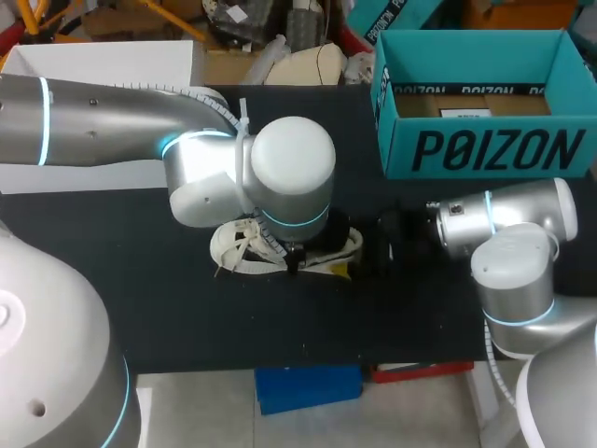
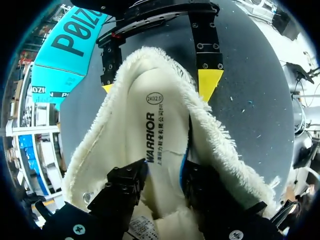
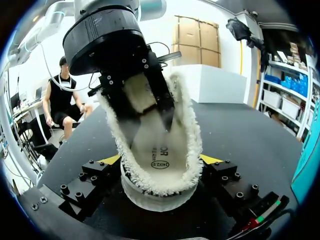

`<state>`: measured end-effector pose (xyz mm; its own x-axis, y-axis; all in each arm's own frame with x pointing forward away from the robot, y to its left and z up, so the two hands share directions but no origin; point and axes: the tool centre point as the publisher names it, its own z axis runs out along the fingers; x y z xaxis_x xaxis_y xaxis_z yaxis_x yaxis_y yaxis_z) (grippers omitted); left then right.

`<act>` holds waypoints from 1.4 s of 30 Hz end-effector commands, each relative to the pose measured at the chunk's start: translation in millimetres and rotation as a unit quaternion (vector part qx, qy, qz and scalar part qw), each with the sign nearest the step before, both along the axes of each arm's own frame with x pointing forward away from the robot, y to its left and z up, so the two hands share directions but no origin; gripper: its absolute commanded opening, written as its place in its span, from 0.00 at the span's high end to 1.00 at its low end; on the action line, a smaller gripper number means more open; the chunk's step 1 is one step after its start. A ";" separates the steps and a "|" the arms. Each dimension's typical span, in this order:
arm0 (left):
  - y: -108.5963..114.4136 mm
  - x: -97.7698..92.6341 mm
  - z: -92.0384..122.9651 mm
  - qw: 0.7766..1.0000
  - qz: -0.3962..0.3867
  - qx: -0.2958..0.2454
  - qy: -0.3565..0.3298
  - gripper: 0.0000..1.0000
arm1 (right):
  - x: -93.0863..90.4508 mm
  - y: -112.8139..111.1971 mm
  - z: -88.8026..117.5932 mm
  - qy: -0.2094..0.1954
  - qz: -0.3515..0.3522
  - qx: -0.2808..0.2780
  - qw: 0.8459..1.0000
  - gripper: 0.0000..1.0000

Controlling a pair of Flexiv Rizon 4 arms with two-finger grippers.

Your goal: Take the shoe out of the shoebox, open the shoe tongue, remove and reinsert the insole, then place the shoe into the shoebox

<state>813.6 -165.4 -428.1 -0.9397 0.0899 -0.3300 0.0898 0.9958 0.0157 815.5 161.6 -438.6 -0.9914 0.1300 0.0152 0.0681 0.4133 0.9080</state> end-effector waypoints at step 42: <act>-11.8 23.3 -27.3 0.985 0.014 -0.096 0.139 1.00 | 1.2 -0.7 -1.8 0.002 -0.001 -0.001 1.000 1.00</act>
<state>825.8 -174.9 -426.6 -0.9950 0.0189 -0.0981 0.0345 0.9865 -0.1600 817.4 157.7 -438.3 -0.9910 0.1331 0.0165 0.0707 0.4140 0.9075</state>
